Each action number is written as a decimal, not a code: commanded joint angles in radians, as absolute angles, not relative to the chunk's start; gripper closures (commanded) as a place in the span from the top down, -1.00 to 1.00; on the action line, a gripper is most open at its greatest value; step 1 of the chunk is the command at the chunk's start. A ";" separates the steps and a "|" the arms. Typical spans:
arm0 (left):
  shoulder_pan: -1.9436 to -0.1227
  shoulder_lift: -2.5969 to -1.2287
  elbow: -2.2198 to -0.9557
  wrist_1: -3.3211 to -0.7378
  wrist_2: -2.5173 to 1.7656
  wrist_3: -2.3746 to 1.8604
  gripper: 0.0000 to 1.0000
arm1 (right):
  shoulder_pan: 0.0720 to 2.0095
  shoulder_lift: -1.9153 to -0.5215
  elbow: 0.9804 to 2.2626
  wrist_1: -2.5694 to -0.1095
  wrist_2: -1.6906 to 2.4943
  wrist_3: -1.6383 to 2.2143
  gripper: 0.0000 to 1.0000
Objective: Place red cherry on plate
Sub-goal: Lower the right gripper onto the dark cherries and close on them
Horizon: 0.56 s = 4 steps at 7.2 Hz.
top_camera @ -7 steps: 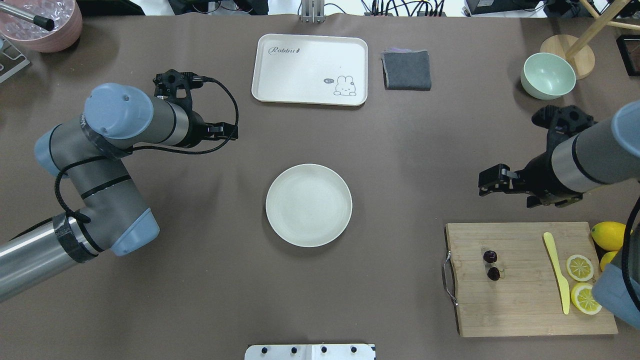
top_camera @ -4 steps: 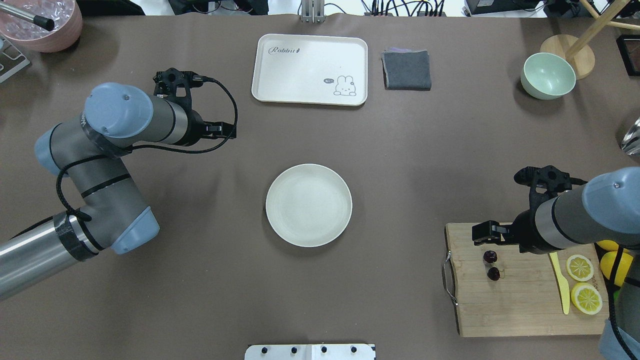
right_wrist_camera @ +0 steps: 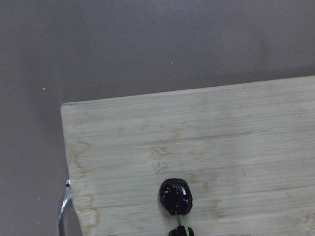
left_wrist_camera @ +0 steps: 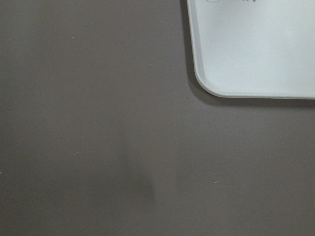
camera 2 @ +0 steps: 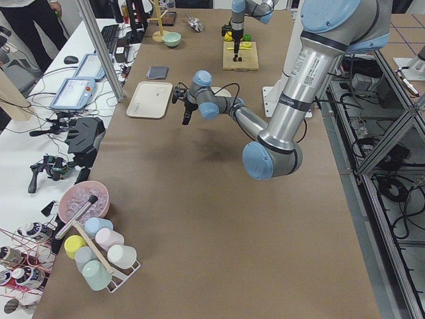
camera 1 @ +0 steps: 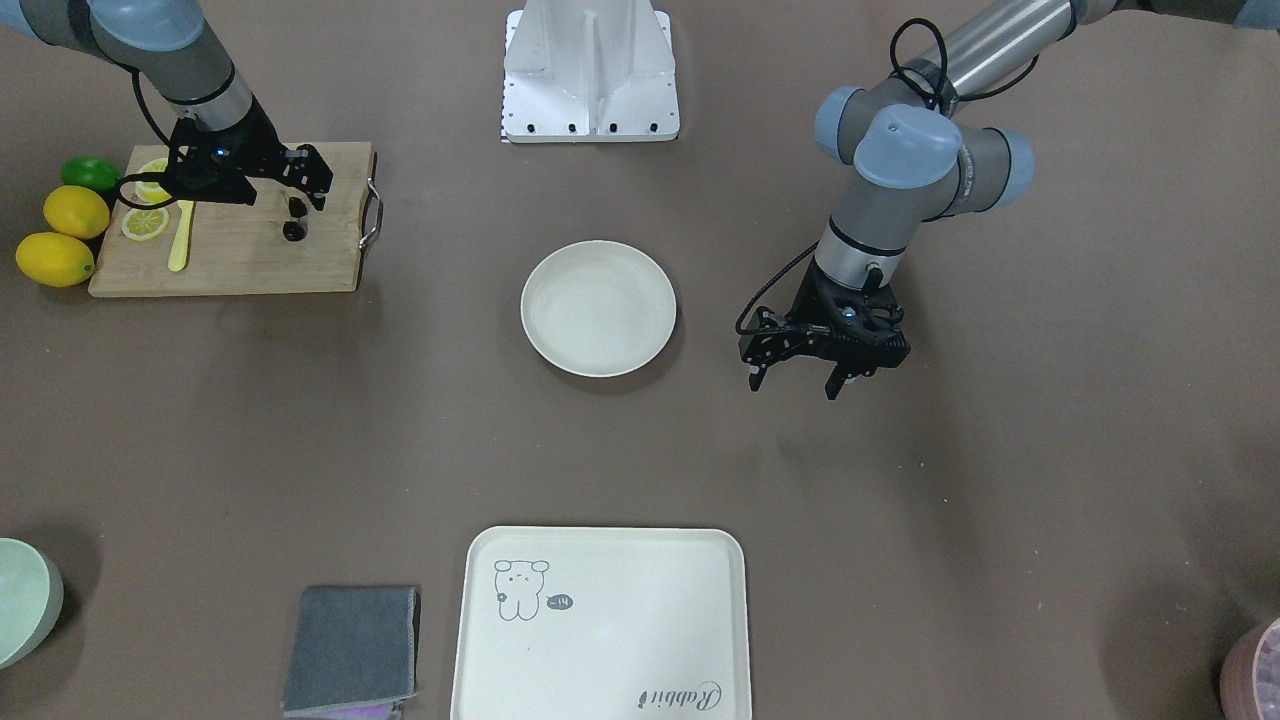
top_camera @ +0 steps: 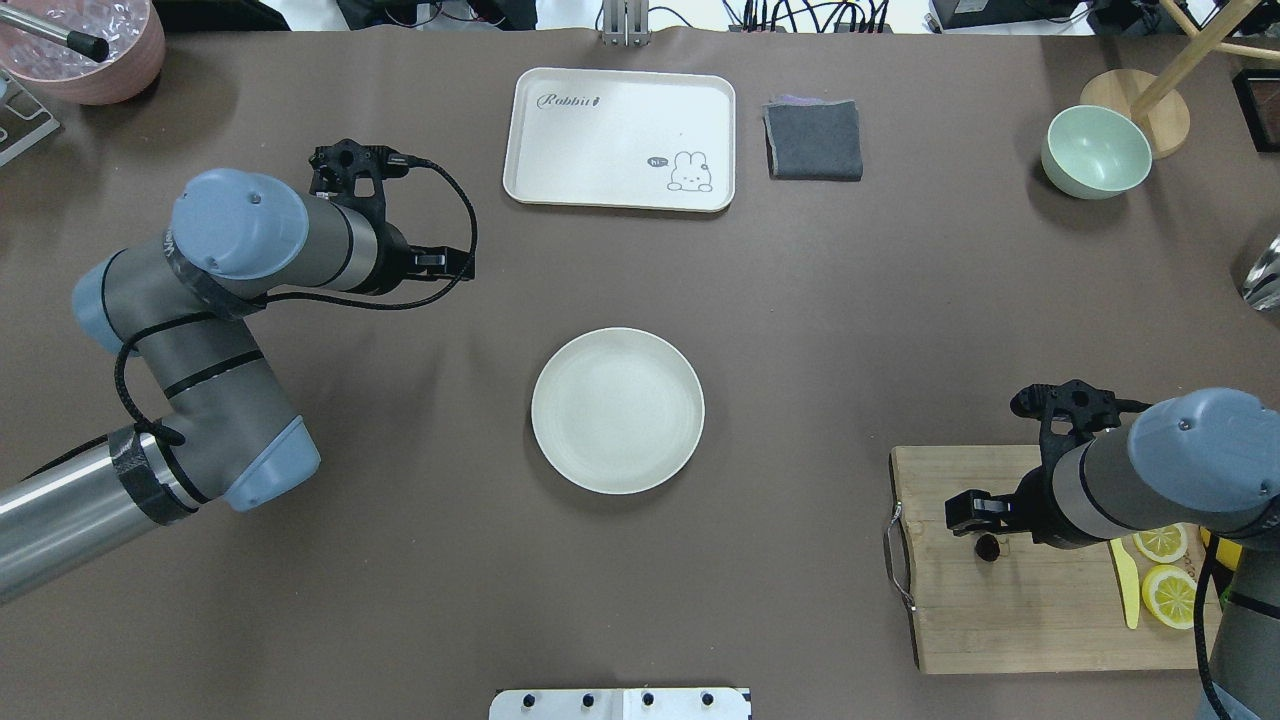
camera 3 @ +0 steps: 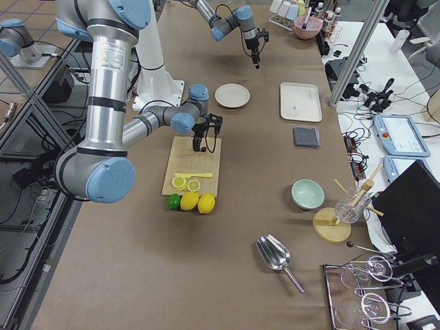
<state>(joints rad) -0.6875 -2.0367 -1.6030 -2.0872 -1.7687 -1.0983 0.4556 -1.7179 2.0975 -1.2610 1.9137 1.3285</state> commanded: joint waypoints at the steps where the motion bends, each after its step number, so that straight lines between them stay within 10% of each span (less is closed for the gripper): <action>1: -0.687 -2.037 -1.603 -2.088 -1.764 -1.100 0.96 | 0.419 -1.712 2.066 -1.261 1.873 1.328 0.23; 4: -0.687 -2.037 -1.605 -2.088 -1.763 -1.100 0.96 | 0.451 -1.716 2.075 -1.261 1.885 1.328 -0.47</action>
<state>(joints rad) -0.6876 -2.0371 -1.6039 -2.0877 -1.7630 -1.0994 0.4342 -1.7137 2.0739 -1.2609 1.8810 1.3284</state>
